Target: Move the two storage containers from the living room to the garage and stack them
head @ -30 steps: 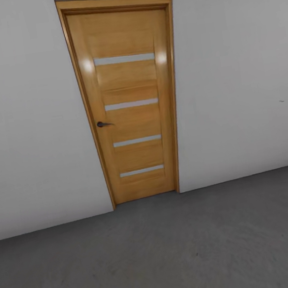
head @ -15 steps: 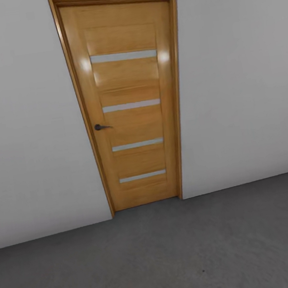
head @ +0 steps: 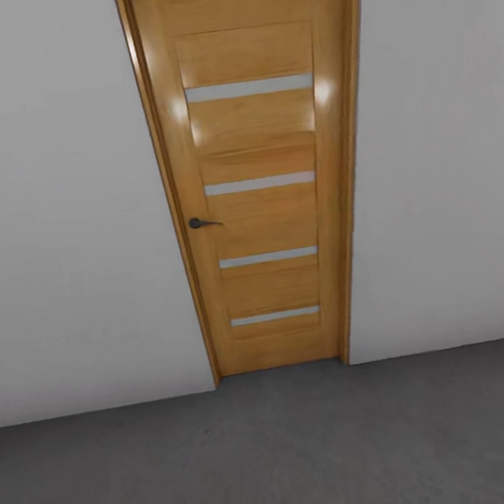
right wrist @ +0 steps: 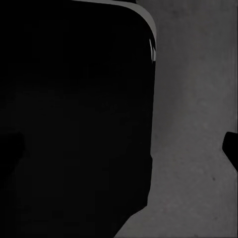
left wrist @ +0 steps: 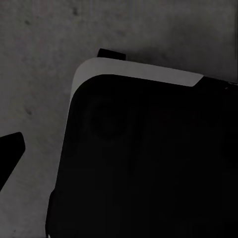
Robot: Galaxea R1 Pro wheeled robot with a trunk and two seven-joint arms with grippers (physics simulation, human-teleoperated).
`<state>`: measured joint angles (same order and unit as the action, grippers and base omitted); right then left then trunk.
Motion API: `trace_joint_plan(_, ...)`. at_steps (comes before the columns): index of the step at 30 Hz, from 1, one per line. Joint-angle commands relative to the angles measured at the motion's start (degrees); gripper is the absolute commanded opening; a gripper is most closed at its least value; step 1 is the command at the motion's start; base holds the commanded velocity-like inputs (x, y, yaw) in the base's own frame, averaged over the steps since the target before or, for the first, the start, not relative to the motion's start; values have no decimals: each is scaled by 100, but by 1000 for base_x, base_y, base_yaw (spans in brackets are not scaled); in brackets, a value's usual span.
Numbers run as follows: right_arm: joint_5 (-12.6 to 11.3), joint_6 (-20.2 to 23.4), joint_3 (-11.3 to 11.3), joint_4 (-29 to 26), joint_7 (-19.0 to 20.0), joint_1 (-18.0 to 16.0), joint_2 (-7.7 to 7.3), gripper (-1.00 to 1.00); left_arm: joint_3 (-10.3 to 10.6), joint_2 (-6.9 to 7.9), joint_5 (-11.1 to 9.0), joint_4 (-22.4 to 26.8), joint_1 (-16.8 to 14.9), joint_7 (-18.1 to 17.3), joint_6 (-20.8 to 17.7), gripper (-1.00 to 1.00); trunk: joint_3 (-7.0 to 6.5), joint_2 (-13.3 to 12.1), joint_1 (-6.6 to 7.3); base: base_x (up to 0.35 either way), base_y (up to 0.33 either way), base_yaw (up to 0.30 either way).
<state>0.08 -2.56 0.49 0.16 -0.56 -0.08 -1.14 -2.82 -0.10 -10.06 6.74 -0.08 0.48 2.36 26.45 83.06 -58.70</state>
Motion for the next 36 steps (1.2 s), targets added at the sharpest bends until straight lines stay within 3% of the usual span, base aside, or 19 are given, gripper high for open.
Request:
trace_joint_plan(1, 1, -20, 5, 2, -6, -1, 0, 100, -25, -3, -14, 2, -1, 2, 10, 100, 5, 2, -3, 322, -125, 266)
trace_joint_plan(8, 1, -22, 4, 2, -6, -1, 2, 100, -25, -7, -14, 2, -1, 1, 12, 100, 5, 2, -3, 314, -157, 171)
trace_joint_plan(27, 1, -25, 4, 2, -7, -1, -18, 100, -25, -3, -14, 2, -1, 2, 19, 100, 5, 2, -3, 292, -208, 8)
trace_joint_plan(36, 1, -28, 4, 2, -6, -1, -26, 100, -25, 1, -14, 2, -1, 0, 19, 100, 5, 2, -3, 313, -38, 0)
